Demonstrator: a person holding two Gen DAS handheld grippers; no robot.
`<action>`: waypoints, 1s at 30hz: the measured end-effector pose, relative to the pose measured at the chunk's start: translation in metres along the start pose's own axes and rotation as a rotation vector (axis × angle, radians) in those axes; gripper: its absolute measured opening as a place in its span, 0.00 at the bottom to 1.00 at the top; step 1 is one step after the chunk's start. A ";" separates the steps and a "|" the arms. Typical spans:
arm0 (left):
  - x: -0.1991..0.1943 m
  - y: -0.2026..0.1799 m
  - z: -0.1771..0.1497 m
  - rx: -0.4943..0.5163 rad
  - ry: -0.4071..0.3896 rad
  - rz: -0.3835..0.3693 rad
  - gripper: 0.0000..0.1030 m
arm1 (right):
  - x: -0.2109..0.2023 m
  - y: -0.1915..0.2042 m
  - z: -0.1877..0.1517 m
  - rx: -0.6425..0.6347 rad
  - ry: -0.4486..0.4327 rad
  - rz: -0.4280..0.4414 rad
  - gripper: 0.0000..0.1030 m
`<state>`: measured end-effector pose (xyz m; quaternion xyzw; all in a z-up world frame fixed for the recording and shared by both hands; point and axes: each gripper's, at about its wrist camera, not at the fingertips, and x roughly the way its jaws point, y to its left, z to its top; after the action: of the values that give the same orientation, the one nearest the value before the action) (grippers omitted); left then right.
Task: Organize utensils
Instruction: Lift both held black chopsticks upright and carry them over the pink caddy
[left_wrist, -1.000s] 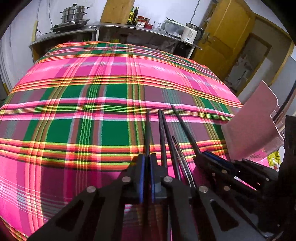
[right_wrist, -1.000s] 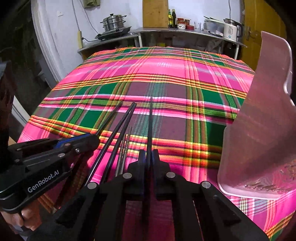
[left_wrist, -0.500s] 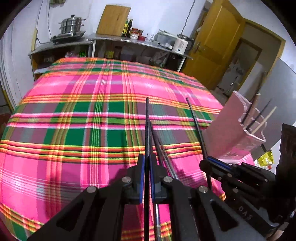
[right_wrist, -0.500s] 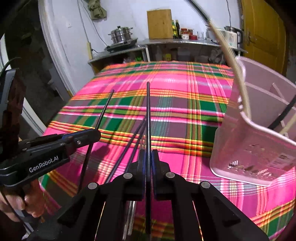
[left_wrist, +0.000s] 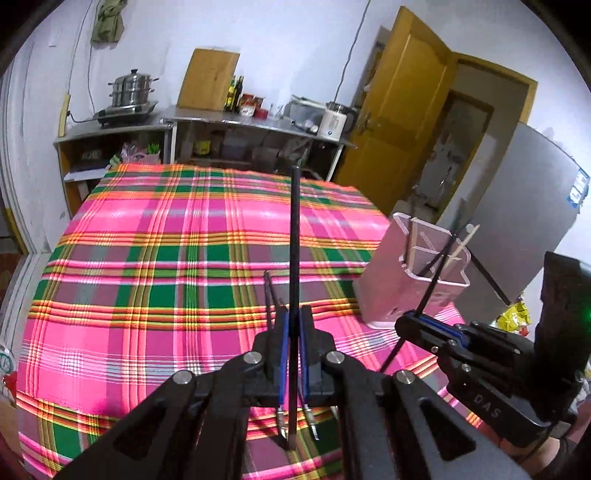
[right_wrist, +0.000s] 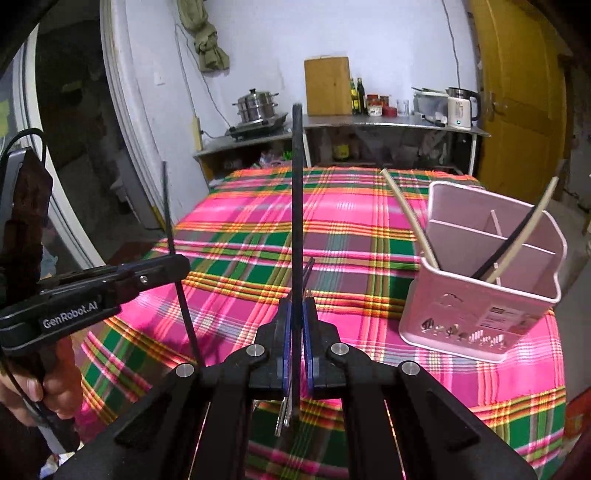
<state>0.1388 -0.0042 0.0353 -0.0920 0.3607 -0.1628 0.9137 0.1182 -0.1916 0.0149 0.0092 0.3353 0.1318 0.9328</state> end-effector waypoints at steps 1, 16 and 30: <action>-0.003 -0.002 0.002 0.005 -0.007 -0.004 0.06 | -0.005 -0.001 0.001 0.004 -0.010 -0.002 0.06; -0.019 -0.045 0.024 0.083 -0.042 -0.099 0.06 | -0.057 -0.032 0.005 0.093 -0.096 -0.042 0.06; 0.001 -0.111 0.056 0.167 -0.022 -0.211 0.06 | -0.093 -0.080 0.014 0.178 -0.169 -0.116 0.06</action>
<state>0.1525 -0.1050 0.1067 -0.0548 0.3242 -0.2863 0.8999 0.0773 -0.2913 0.0758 0.0838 0.2657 0.0462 0.9593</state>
